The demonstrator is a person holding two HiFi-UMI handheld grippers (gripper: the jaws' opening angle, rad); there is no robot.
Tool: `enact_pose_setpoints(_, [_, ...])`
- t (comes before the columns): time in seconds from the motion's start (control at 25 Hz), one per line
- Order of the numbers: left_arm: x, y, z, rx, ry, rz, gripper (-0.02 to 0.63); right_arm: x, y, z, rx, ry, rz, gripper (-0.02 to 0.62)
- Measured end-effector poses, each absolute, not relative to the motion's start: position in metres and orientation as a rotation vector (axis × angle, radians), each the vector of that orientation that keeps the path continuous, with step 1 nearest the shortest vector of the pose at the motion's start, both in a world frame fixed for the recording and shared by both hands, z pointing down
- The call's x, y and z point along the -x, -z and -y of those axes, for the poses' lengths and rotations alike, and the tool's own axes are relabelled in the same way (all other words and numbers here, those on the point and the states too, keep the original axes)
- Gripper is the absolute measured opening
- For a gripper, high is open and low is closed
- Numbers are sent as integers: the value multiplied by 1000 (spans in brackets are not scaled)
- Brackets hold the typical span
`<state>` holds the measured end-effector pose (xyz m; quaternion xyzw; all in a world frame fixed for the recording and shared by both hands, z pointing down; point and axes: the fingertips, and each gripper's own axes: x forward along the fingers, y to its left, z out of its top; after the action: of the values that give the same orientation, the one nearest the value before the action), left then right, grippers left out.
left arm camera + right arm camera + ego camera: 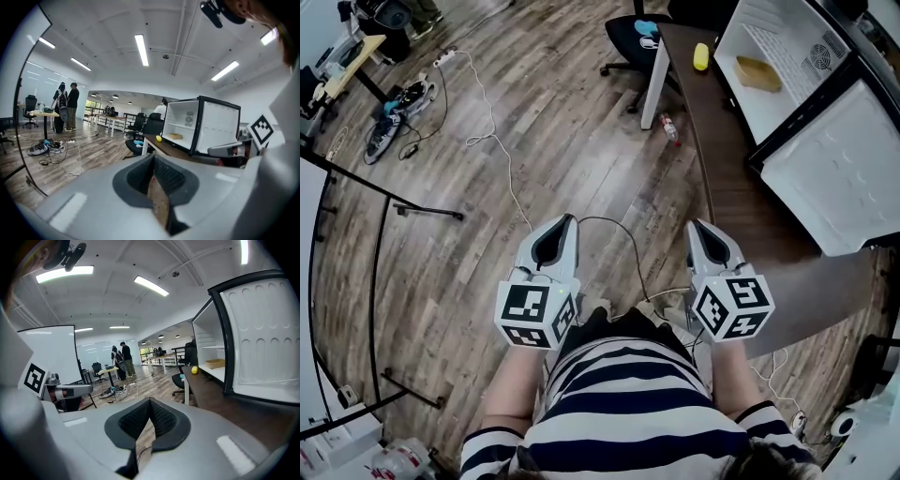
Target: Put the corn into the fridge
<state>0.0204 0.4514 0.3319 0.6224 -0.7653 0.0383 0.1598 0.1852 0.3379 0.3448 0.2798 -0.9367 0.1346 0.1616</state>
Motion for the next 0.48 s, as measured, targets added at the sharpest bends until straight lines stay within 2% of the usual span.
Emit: enact_pose_setpoints(0.48, [7, -342, -466, -1763, -124, 2172, 0, -154, -359, -351, -783, -392, 2636, -3])
